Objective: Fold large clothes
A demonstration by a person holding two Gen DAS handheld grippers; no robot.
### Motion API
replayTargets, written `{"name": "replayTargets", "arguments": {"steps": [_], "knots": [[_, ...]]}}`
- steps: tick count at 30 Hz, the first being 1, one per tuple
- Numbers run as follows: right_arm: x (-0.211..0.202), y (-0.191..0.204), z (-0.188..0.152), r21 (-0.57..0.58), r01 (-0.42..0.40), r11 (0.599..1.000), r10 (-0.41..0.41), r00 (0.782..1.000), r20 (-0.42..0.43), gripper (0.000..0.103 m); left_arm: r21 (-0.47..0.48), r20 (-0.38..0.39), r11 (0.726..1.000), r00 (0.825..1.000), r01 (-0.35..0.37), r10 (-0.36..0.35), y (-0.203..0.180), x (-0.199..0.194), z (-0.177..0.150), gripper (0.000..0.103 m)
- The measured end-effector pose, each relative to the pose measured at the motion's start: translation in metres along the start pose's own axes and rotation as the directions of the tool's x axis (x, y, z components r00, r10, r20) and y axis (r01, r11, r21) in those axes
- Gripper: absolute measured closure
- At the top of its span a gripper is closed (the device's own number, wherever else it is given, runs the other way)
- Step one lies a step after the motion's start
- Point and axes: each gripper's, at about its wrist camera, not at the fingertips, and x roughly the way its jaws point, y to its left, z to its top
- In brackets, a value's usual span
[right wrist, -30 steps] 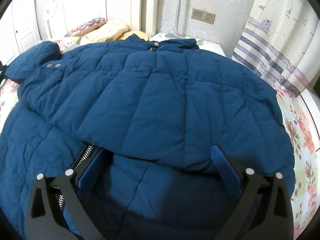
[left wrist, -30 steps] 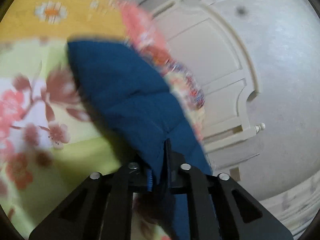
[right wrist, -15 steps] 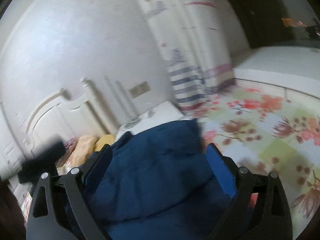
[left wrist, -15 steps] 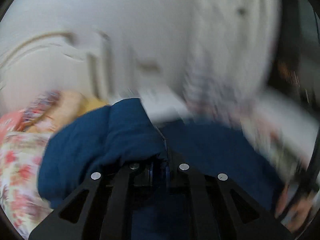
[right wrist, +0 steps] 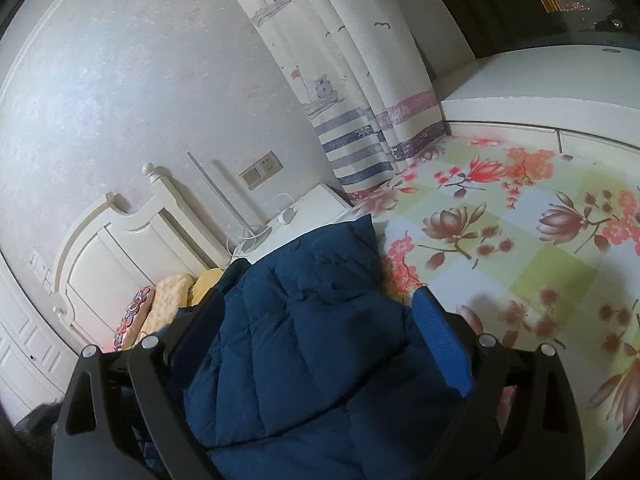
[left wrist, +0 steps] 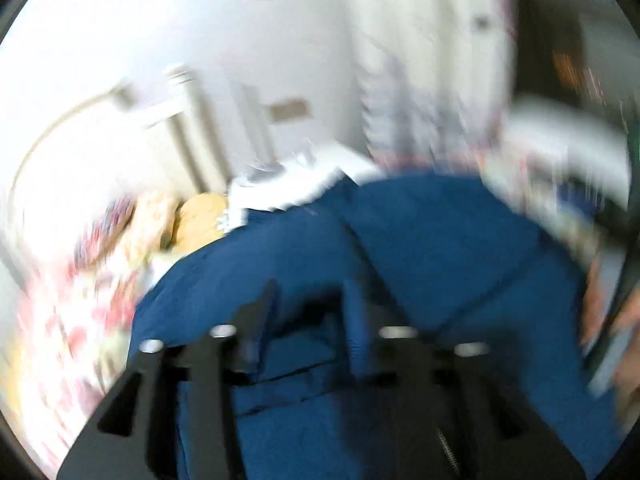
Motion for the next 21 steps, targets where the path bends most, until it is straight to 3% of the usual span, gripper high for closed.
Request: {"name": "replayTargets", "arguments": {"steps": [1, 2, 3, 4, 6, 7, 9, 12, 13, 15, 19, 21], "knots": [[0.000, 0.000, 0.000, -0.001, 0.002, 1.000, -0.002, 1.000, -0.002, 0.009, -0.162, 0.068, 0.987, 0.998, -0.003, 0.015, 0.036, -0.016, -0.007, 0.007], [0.000, 0.001, 0.000, -0.004, 0.003, 1.000, -0.003, 1.000, -0.005, 0.009, -0.261, 0.087, 0.965, 0.994, -0.040, 0.065, 0.057, -0.023, -0.015, 0.004], [-0.001, 0.002, -0.001, -0.009, 0.003, 1.000, -0.003, 1.000, -0.007, 0.009, -0.389, 0.054, 0.916, 0.990, -0.096, 0.127, 0.087, -0.023, -0.024, 0.004], [0.000, 0.004, -0.002, -0.021, 0.004, 1.000, -0.004, 1.000, -0.013, 0.009, -0.476, 0.012, 0.874, 0.993, -0.100, 0.120, 0.109, -0.016, -0.033, 0.004], [0.003, 0.007, -0.003, -0.045, 0.006, 0.999, -0.007, 1.000, -0.027, 0.009, -0.552, -0.055, 0.821, 0.990, -0.141, 0.133, 0.138, -0.009, -0.048, 0.004], [0.004, 0.009, -0.004, -0.057, 0.009, 0.998, -0.011, 0.999, -0.031, 0.009, -0.551, -0.128, 0.803, 0.974, -0.228, 0.189, 0.147, -0.002, -0.054, 0.004], [0.004, 0.014, -0.005, -0.082, 0.012, 0.997, -0.014, 0.999, -0.029, 0.009, -0.487, -0.226, 0.814, 0.946, -0.317, 0.233, 0.150, 0.017, -0.057, 0.004], [0.004, 0.021, -0.009, -0.120, 0.014, 0.993, -0.018, 0.999, -0.034, 0.009, -0.389, -0.275, 0.855, 0.929, -0.344, 0.248, 0.143, 0.037, -0.064, 0.004], [0.005, 0.022, -0.009, -0.128, 0.014, 0.992, -0.018, 0.999, -0.036, 0.009, -0.325, -0.307, 0.867, 0.909, -0.378, 0.282, 0.137, 0.050, -0.067, 0.004], [0.006, 0.026, -0.011, -0.147, 0.012, 0.989, -0.018, 0.999, -0.042, 0.009, -0.266, -0.352, 0.876, 0.886, -0.403, 0.301, 0.131, 0.067, -0.077, 0.004], [0.011, 0.038, -0.017, -0.197, -0.001, 0.980, -0.014, 0.997, -0.075, 0.009, -0.328, -0.376, 0.871, 0.897, -0.365, 0.234, 0.148, 0.067, -0.088, 0.004], [0.012, 0.058, -0.025, -0.277, -0.022, 0.961, -0.004, 0.995, -0.095, 0.009, -0.341, -0.375, 0.871, 0.901, -0.354, 0.219, 0.147, 0.067, -0.091, 0.004]]}}
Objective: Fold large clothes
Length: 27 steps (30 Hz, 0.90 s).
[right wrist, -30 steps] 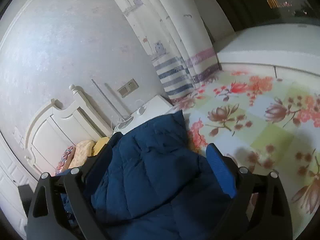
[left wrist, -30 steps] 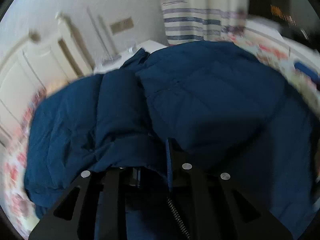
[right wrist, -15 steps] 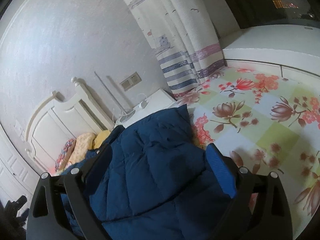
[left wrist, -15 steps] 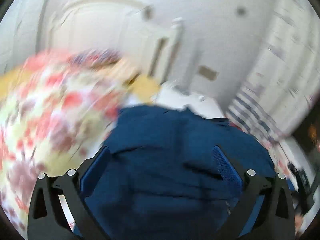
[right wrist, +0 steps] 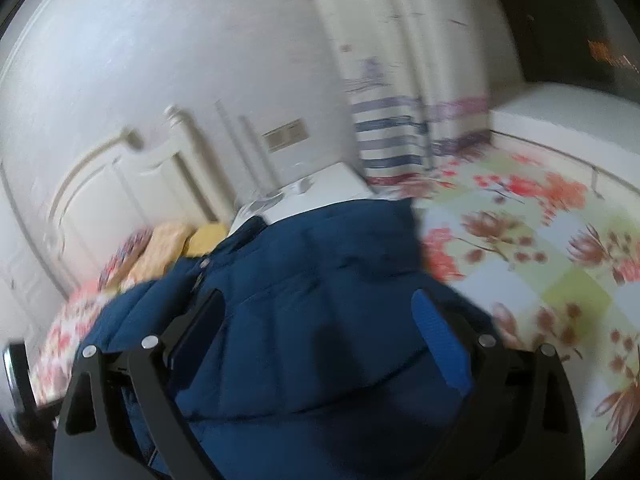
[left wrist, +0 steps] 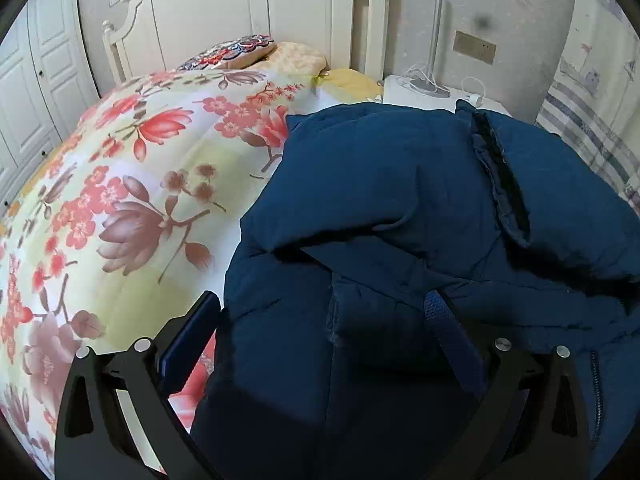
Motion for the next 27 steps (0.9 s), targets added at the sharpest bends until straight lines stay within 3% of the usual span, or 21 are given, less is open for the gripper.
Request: {"name": "replayTargets", "arguments": {"steps": [2, 4, 6, 7, 9, 15, 17, 19, 21, 22, 23, 25, 27], "knots": [[0.001, 0.027, -0.004, -0.112, -0.017, 0.994, 0.016, 1.000, -0.017, 0.009, -0.011, -0.007, 1.000, 1.000, 0.016, -0.016, 0.003, 0.003, 0.000, 0.004], [-0.001, 0.068, -0.012, -0.274, -0.057, 0.960, 0.048, 0.998, -0.040, 0.009, -0.024, -0.013, 0.999, 0.999, 0.035, -0.035, 0.007, 0.005, -0.001, 0.004], [-0.004, 0.109, -0.021, -0.438, -0.080, 0.895, 0.063, 0.997, -0.053, 0.009, -0.035, -0.018, 0.998, 0.998, 0.052, -0.053, 0.008, 0.002, -0.003, 0.004], [-0.006, 0.137, -0.029, -0.541, -0.084, 0.837, 0.066, 0.996, -0.053, 0.009, -0.045, -0.022, 0.997, 0.998, 0.066, -0.067, 0.011, 0.004, -0.003, 0.004], [-0.004, 0.171, -0.037, -0.642, -0.093, 0.761, 0.058, 0.995, -0.077, 0.009, -0.059, -0.027, 0.995, 0.996, 0.085, -0.086, 0.013, 0.001, -0.005, 0.004], [0.027, 0.245, -0.050, -0.805, -0.112, 0.582, 0.001, 0.990, -0.138, 0.010, -0.072, -0.029, 0.992, 0.994, 0.101, -0.104, 0.015, 0.000, -0.007, 0.004], [0.040, 0.260, -0.053, -0.824, -0.122, 0.554, -0.026, 0.986, -0.164, 0.012, -0.074, -0.030, 0.992, 0.994, 0.103, -0.106, 0.016, 0.000, -0.007, 0.004], [0.057, 0.271, -0.056, -0.838, -0.139, 0.528, -0.051, 0.980, -0.194, 0.020, -0.076, -0.031, 0.992, 0.994, 0.106, -0.108, 0.016, 0.000, -0.007, 0.004], [0.066, 0.274, -0.058, -0.832, -0.193, 0.520, -0.038, 0.968, -0.248, 0.032, -0.079, -0.033, 0.991, 0.993, 0.109, -0.112, 0.016, 0.000, -0.007, 0.004], [0.067, 0.272, -0.056, -0.816, -0.229, 0.530, -0.014, 0.960, -0.279, 0.062, -0.082, -0.033, 0.990, 0.993, 0.112, -0.115, 0.016, 0.000, -0.008, 0.004], [0.065, 0.268, -0.052, -0.786, -0.251, 0.565, 0.015, 0.956, -0.294, 0.091, -0.083, -0.033, 0.990, 0.992, 0.115, -0.118, 0.016, 0.000, -0.007, 0.004], [0.046, 0.254, -0.031, -0.698, -0.246, 0.673, 0.104, 0.965, -0.241, 0.100, -0.084, -0.033, 0.990, 0.992, 0.116, -0.120, 0.017, 0.000, -0.007, 0.004], [0.024, 0.222, -0.002, -0.518, -0.284, 0.807, 0.212, 0.958, -0.194, 0.101, -0.086, -0.033, 0.989, 0.992, 0.118, -0.121, 0.017, 0.000, -0.008, 0.004]]}}
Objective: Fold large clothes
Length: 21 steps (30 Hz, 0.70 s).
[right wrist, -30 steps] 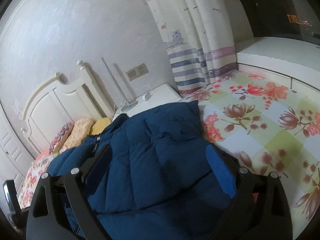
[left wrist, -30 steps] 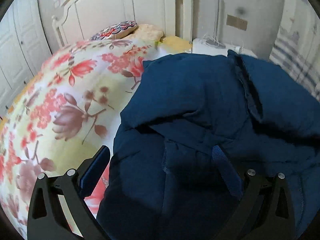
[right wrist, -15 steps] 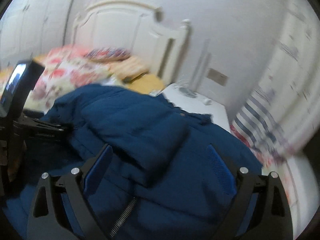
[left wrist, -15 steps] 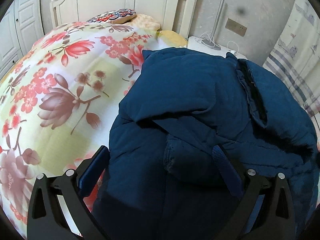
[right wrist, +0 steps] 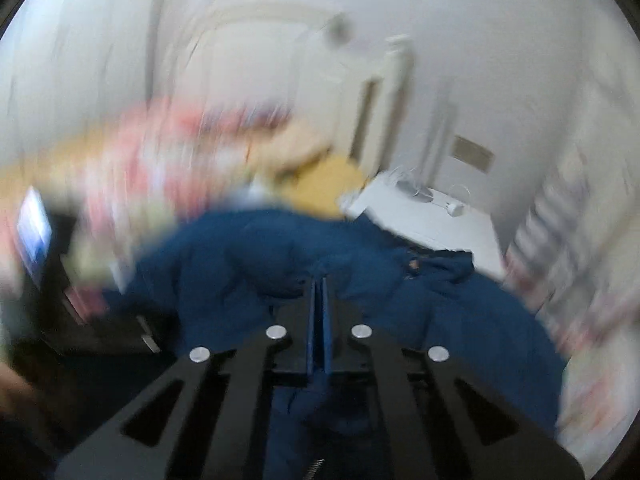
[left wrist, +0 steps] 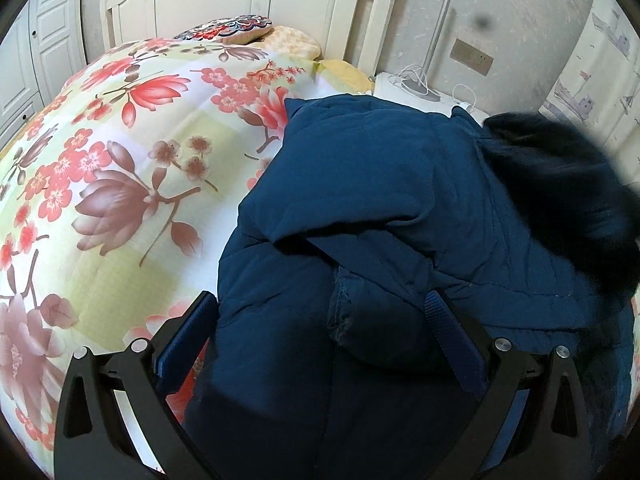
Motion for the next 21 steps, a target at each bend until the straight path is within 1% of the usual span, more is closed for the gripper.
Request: {"name": "replayTargets", "arguments": {"steps": [1, 2, 3, 4, 5, 6, 7, 8, 11, 12, 13, 14, 15, 16, 17, 18, 19, 20, 21], "knots": [[-0.020, -0.030, -0.004, 0.167, -0.049, 0.985, 0.039, 0.997, 0.063, 0.101, -0.001, 0.000, 1.000, 1.000, 0.001, -0.001, 0.000, 0.000, 0.000, 0.004], [-0.035, -0.063, -0.015, 0.335, -0.089, 0.938, 0.054, 0.992, 0.113, 0.101, -0.001, 0.000, 1.000, 1.000, 0.001, -0.001, 0.000, 0.000, 0.000, 0.004], [-0.044, -0.088, -0.027, 0.447, -0.092, 0.890, 0.039, 0.991, 0.125, 0.099, 0.000, 0.000, 1.000, 1.000, 0.000, 0.000, 0.000, 0.000, 0.000, 0.004], [-0.048, -0.114, -0.043, 0.550, -0.077, 0.832, 0.020, 0.994, 0.110, 0.082, 0.000, -0.001, 1.000, 1.000, 0.000, 0.000, 0.000, 0.000, 0.000, 0.004], [-0.047, -0.135, -0.058, 0.613, -0.074, 0.786, 0.035, 0.996, 0.076, 0.039, 0.000, -0.001, 1.000, 1.000, 0.000, 0.000, 0.000, 0.000, 0.000, 0.004], [-0.045, -0.146, -0.068, 0.637, -0.074, 0.767, 0.055, 0.997, 0.050, 0.025, 0.000, -0.001, 1.000, 1.000, 0.000, 0.000, 0.000, 0.000, 0.000, 0.004], [-0.045, -0.157, -0.082, 0.653, -0.049, 0.756, 0.046, 0.999, 0.022, 0.023, -0.001, -0.001, 1.000, 1.000, 0.001, -0.001, 0.000, 0.000, 0.000, 0.004], [-0.046, -0.165, -0.093, 0.658, -0.014, 0.753, 0.025, 1.000, -0.007, 0.023, -0.002, -0.001, 1.000, 1.000, 0.002, -0.002, 0.001, 0.000, 0.000, 0.004], [-0.052, -0.176, -0.113, 0.684, -0.003, 0.729, 0.020, 1.000, -0.017, 0.023, -0.003, -0.001, 1.000, 1.000, 0.005, -0.005, 0.001, 0.000, 0.000, 0.004], [-0.052, -0.174, -0.114, 0.677, -0.004, 0.736, 0.020, 1.000, -0.017, 0.024, -0.004, -0.001, 1.000, 1.000, 0.005, -0.005, 0.002, 0.000, 0.000, 0.004], [-0.052, -0.170, -0.112, 0.657, 0.000, 0.754, 0.018, 1.000, -0.021, 0.024, -0.006, -0.001, 1.000, 1.000, 0.007, -0.007, 0.002, 0.000, 0.000, 0.004], [-0.052, -0.163, -0.106, 0.613, 0.016, 0.790, 0.004, 0.999, -0.032, 0.024, -0.006, -0.001, 1.000, 1.000, 0.007, -0.007, 0.001, 0.000, 0.000, 0.004], [-0.053, -0.151, -0.097, 0.550, 0.034, 0.835, -0.015, 0.999, -0.040, 0.024, -0.007, -0.002, 1.000, 1.000, 0.007, -0.007, 0.001, 0.000, 0.000, 0.004], [-0.052, -0.131, -0.083, 0.436, 0.054, 0.898, -0.039, 0.998, -0.042, 0.024, -0.007, -0.002, 1.000, 1.000, 0.007, -0.007, 0.001, 0.000, 0.000, 0.004], [-0.050, -0.105, -0.068, 0.296, 0.072, 0.952, -0.063, 0.997, -0.040, 0.024, -0.006, -0.002, 1.000, 1.000, 0.007, -0.007, 0.001, 0.000, 0.000, 0.004], [-0.046, -0.074, -0.056, 0.135, 0.096, 0.986, -0.091, 0.995, -0.042, 0.024, -0.007, -0.002, 1.000, 1.000, 0.007, -0.007, 0.001, 0.000, 0.000, 0.004], [-0.040, -0.049, -0.048, 0.012, 0.108, 0.994, -0.107, 0.993, -0.048, 0.024, -0.008, -0.002, 1.000, 1.000, 0.009, -0.009, 0.002, 0.000, 0.000, 0.004], [-0.031, -0.022, -0.041, -0.121, 0.109, 0.987, -0.116, 0.991, -0.061, 0.025, -0.009, -0.002, 1.000, 1.000, 0.011, -0.011, 0.002, 0.000, 0.000, 0.004], [-0.022, 0.001, -0.037, -0.221, 0.096, 0.970, -0.115, 0.991, -0.074, 0.026, -0.012, -0.002, 1.000, 1.000, 0.014, -0.014, 0.002, 0.000, -0.001, 0.004]]}}
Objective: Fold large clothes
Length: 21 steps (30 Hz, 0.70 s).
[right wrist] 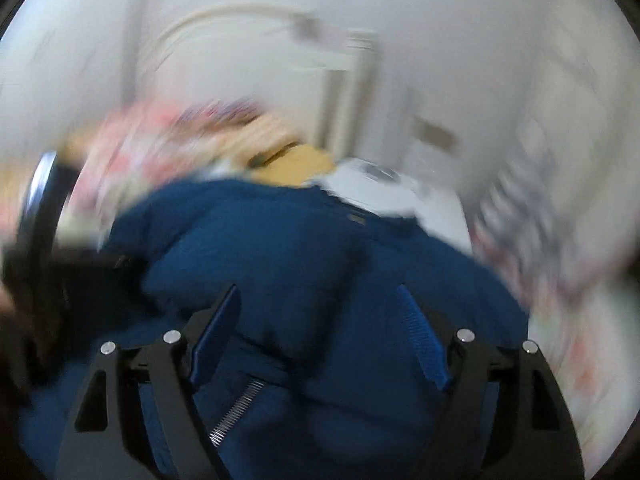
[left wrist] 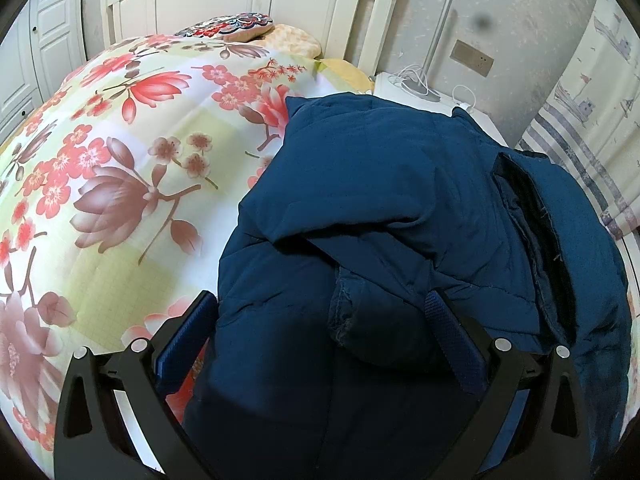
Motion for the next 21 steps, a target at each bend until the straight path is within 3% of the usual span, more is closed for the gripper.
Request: {"name": "replayTargets", "arguments": {"steps": [3, 6, 7, 8, 11, 12, 13, 15, 16, 17, 18, 21], "knots": [[0.030, 0.057, 0.017, -0.268, -0.067, 0.961, 0.042, 0.994, -0.099, 0.033, -0.004, 0.001, 1.000, 1.000, 0.004, -0.004, 0.000, 0.000, 0.000, 0.004], [0.052, 0.071, 0.024, -0.341, -0.058, 0.938, 0.018, 0.993, -0.119, 0.041, -0.005, 0.001, 1.000, 1.000, 0.006, -0.006, 0.001, 0.000, 0.000, 0.004], [0.053, 0.067, 0.025, -0.322, -0.075, 0.944, 0.039, 0.993, -0.115, 0.073, -0.005, 0.001, 1.000, 1.000, 0.006, -0.006, 0.001, 0.000, 0.000, 0.004], [0.052, 0.060, 0.026, -0.284, -0.078, 0.956, 0.049, 0.993, -0.108, 0.102, -0.006, 0.001, 1.000, 1.000, 0.007, -0.007, 0.001, 0.000, 0.000, 0.004], [0.021, 0.006, 0.030, 0.000, -0.157, 0.988, 0.157, 0.987, 0.021, 0.103, -0.008, 0.002, 1.000, 1.000, 0.010, -0.010, 0.001, -0.001, -0.001, 0.004], [0.009, -0.021, 0.027, 0.135, -0.190, 0.972, 0.181, 0.980, 0.079, 0.103, -0.008, 0.002, 1.000, 1.000, 0.010, -0.010, 0.001, -0.001, -0.001, 0.004], [-0.005, -0.064, 0.015, 0.328, -0.241, 0.913, 0.198, 0.967, 0.158, 0.103, -0.008, 0.002, 1.000, 1.000, 0.010, -0.010, 0.001, -0.001, -0.001, 0.004], [-0.013, -0.135, -0.022, 0.636, -0.312, 0.706, 0.190, 0.948, 0.255, 0.101, -0.007, 0.002, 1.000, 1.000, 0.009, -0.009, 0.001, -0.001, -0.001, 0.004], [-0.011, -0.170, -0.051, 0.766, -0.305, 0.565, 0.160, 0.952, 0.262, 0.079, -0.006, 0.001, 1.000, 1.000, 0.008, -0.008, 0.001, -0.001, -0.001, 0.004], [-0.006, -0.195, -0.078, 0.839, -0.269, 0.474, 0.157, 0.963, 0.220, 0.028, -0.006, 0.002, 1.000, 1.000, 0.009, -0.009, 0.001, -0.001, -0.001, 0.004], [-0.005, -0.209, -0.099, 0.867, -0.234, 0.440, 0.150, 0.971, 0.186, 0.019, -0.006, 0.001, 1.000, 1.000, 0.008, -0.008, 0.001, -0.001, -0.001, 0.004], [-0.009, -0.222, -0.136, 0.887, -0.210, 0.411, 0.151, 0.975, 0.161, 0.021, -0.006, 0.001, 1.000, 1.000, 0.009, -0.009, 0.001, -0.001, -0.001, 0.004]]}}
